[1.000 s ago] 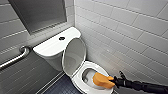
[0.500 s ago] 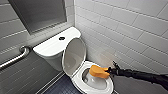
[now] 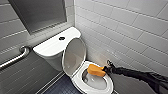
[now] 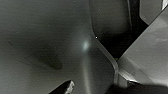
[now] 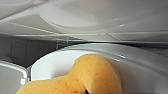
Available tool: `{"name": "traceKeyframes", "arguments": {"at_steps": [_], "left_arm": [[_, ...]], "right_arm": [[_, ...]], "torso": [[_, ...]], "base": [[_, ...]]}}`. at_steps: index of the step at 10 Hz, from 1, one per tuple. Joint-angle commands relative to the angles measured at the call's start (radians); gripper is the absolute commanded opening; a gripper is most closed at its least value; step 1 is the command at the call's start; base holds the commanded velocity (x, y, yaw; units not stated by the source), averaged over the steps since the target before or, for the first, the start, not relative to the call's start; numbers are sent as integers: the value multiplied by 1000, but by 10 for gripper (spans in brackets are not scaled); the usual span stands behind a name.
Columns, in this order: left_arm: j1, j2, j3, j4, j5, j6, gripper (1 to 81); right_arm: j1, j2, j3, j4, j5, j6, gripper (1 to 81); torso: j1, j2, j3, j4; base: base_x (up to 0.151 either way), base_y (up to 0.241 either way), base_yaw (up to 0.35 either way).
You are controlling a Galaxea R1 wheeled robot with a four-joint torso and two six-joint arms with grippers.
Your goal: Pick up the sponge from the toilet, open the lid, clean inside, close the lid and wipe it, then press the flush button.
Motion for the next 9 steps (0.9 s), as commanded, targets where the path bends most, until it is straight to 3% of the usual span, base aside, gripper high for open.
{"name": "traceKeyframes", "arguments": {"at_steps": [1, 4, 9], "left_arm": [[13, 6, 16, 15, 7, -3, 811], [13, 23, 3, 19, 7, -3, 811], [13, 35, -3, 22, 7, 0, 811]], "right_arm": [[135, 209, -370, 19, -19, 8, 10], [56, 139, -319, 32, -18, 64, 10], [-12, -153, 85, 29, 13, 109, 10]], "torso": [[0, 0, 0, 0], [0, 0, 0, 0], [0, -1, 2, 0]], "base": [[0, 0, 0], [0, 0, 0], [0, 0, 0]]}}
